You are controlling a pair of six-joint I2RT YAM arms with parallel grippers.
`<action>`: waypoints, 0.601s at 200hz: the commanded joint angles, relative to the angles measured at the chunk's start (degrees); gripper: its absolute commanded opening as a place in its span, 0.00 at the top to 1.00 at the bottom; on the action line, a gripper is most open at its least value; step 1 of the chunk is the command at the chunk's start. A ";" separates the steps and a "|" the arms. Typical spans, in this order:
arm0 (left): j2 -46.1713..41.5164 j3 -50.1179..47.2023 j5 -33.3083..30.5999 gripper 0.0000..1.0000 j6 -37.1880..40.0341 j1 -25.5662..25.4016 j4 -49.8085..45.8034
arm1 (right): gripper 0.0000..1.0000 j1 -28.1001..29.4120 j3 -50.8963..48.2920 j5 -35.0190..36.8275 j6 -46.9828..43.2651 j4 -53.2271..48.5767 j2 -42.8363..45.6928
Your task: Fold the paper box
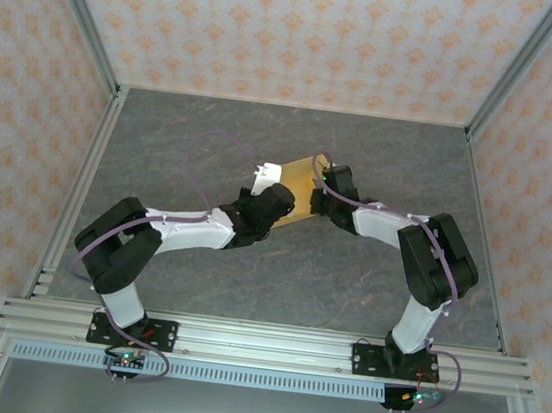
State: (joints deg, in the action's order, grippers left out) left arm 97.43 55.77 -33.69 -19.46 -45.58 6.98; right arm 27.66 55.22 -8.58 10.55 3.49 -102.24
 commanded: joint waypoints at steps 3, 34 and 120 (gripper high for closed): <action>-2.06 0.21 -1.30 1.00 0.22 -0.25 -1.69 | 0.81 -0.98 -1.70 -4.71 1.32 -6.47 0.24; -1.83 0.20 -1.44 1.00 0.38 -0.27 -1.56 | 0.74 -1.72 -1.00 -5.25 1.22 -8.12 1.96; -1.80 -0.02 -1.62 1.00 0.39 -0.25 -1.45 | 0.54 -4.55 0.04 -7.46 1.10 -8.61 4.44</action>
State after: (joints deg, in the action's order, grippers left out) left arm 97.36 55.77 -33.58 -19.40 -45.71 6.63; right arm 24.45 55.05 -13.91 11.60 -4.12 -98.83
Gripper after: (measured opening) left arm 0.050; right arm 0.451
